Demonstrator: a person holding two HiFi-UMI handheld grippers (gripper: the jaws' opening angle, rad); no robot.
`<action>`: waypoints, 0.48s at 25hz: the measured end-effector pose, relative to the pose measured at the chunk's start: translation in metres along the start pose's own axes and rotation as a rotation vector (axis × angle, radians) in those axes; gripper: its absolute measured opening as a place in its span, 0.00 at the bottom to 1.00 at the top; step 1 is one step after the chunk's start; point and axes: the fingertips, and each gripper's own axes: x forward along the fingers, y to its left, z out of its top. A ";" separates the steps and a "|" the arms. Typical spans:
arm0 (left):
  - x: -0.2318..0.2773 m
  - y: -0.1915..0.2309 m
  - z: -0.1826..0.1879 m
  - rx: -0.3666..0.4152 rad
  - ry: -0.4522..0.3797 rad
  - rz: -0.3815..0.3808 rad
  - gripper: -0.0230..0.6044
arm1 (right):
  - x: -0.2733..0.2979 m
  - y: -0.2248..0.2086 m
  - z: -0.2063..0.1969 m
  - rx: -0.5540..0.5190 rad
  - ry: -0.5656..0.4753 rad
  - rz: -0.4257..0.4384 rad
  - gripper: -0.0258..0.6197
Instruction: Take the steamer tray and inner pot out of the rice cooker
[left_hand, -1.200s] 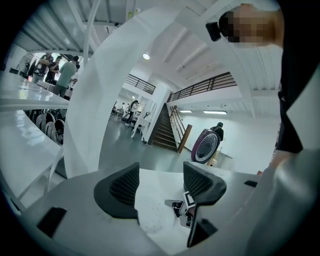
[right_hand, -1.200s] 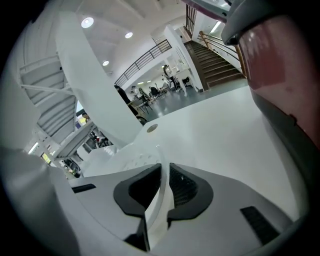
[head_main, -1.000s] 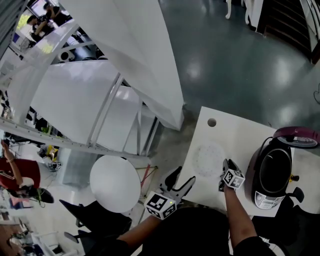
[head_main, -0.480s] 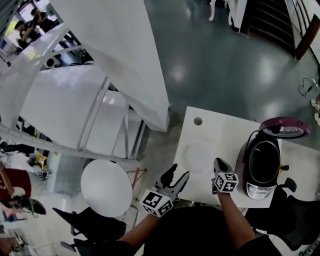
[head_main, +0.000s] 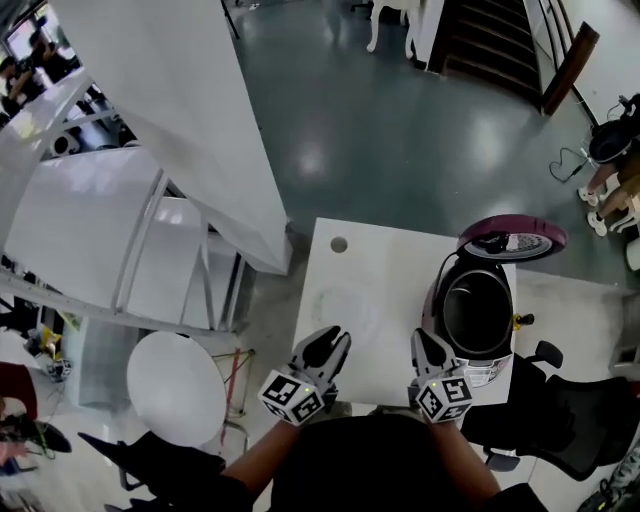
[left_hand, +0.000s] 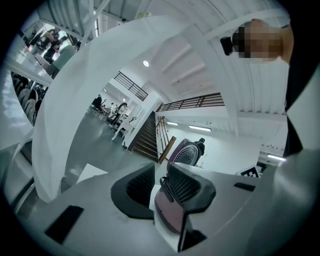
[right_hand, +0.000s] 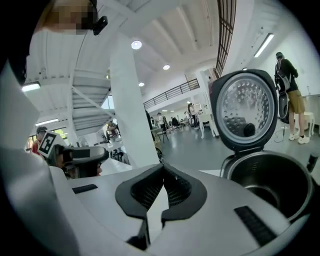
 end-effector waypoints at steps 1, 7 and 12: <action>0.007 -0.006 -0.004 0.003 0.003 0.005 0.14 | -0.011 -0.013 0.007 -0.001 -0.001 -0.020 0.04; 0.062 -0.072 -0.033 0.023 0.041 -0.020 0.08 | -0.085 -0.106 0.037 0.052 -0.039 -0.110 0.04; 0.114 -0.120 -0.060 0.094 0.088 -0.027 0.08 | -0.123 -0.171 0.046 0.053 -0.048 -0.098 0.04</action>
